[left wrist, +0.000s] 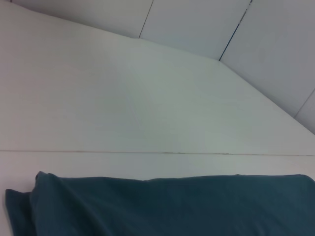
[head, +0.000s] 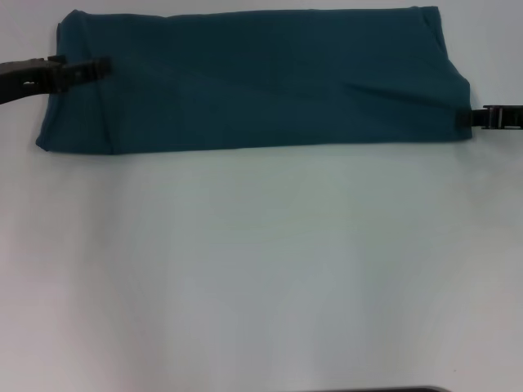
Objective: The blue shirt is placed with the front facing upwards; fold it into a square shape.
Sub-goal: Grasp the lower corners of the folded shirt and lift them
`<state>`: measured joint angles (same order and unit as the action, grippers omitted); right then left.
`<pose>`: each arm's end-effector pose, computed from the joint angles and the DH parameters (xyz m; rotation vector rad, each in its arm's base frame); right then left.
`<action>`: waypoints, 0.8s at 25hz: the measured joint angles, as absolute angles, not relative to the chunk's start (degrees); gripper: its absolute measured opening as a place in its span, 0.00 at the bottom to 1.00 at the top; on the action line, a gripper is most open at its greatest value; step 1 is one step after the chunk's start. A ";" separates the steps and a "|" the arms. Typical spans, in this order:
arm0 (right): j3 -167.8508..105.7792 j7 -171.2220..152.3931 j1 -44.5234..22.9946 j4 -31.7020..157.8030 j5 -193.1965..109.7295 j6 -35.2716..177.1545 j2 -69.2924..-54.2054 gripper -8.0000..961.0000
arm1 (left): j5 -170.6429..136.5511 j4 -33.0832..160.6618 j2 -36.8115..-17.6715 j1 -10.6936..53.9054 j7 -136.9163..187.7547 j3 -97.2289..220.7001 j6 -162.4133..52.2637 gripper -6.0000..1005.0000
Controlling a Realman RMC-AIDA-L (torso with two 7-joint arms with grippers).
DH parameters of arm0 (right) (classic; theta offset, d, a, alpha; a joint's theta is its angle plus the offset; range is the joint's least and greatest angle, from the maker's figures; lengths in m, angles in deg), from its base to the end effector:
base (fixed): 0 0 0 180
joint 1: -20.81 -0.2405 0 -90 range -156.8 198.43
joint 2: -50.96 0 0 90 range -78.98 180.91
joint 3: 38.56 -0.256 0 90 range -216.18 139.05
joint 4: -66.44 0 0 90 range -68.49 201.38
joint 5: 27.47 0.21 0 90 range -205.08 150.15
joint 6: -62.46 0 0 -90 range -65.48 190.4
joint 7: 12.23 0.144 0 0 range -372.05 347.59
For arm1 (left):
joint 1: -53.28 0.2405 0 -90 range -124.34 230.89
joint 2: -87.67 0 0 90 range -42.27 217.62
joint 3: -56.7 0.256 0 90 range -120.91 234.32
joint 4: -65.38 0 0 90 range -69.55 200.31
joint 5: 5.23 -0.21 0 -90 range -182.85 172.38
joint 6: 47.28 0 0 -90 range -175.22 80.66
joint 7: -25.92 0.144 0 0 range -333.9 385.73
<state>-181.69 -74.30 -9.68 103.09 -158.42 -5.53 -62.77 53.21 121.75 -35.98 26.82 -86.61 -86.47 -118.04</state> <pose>0.3459 0.3581 0.0398 -2.1556 1.4668 0.3005 -0.2882 0.3641 0.0456 -2.1765 -1.1647 -0.5615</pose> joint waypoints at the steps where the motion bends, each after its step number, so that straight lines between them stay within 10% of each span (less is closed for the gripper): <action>1: -181.70 -74.30 -9.67 103.09 -158.42 -5.44 -62.79 0.05 | 53.21 121.75 -35.98 26.82 -86.59 -86.50 -118.08 0.92; 20: -181.92 -74.67 -9.33 103.15 -158.03 -4.54 -62.59 0.01 | 52.68 120.95 -33.58 30.87 -88.60 -88.00 -119.74 0.92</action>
